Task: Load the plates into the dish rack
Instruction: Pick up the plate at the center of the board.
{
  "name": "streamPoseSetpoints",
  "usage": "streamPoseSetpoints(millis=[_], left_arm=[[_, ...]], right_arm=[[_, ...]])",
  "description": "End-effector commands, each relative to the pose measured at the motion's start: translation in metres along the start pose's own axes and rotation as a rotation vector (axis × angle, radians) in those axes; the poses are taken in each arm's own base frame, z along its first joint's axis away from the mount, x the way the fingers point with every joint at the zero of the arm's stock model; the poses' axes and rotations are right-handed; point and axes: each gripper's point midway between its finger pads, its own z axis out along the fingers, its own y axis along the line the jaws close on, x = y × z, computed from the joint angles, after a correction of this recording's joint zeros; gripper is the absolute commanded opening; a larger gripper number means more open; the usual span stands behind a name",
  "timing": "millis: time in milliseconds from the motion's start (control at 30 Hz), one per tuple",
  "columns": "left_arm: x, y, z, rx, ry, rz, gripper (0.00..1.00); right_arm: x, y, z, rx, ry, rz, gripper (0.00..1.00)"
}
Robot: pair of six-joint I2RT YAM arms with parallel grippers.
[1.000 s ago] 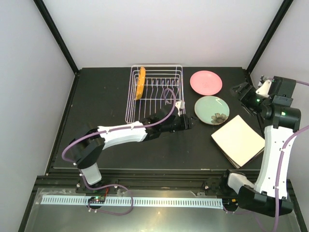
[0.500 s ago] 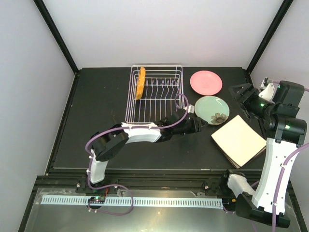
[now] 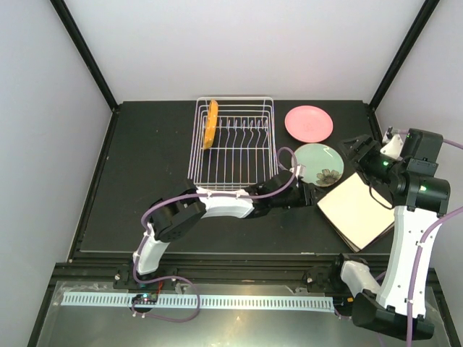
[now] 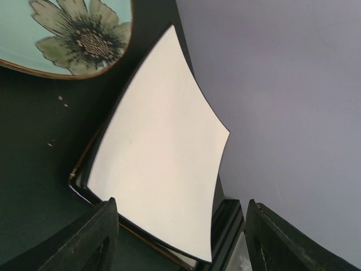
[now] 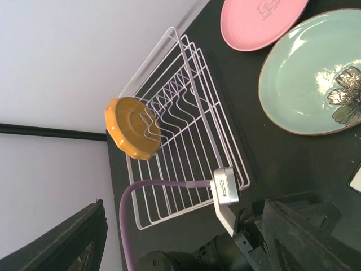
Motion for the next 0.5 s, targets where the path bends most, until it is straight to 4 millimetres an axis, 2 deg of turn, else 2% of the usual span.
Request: streamPoseSetpoints(millis=[0,467], left_arm=[[0.006,-0.014,0.011,0.051,0.009,-0.013,0.64],[0.013,0.008,0.032,0.02,0.024,-0.02,0.64]], right_arm=[[0.0,-0.005,0.001,0.017,0.004,-0.028,0.76],[0.0,0.001,0.002,-0.015,0.017,-0.023,0.76]])
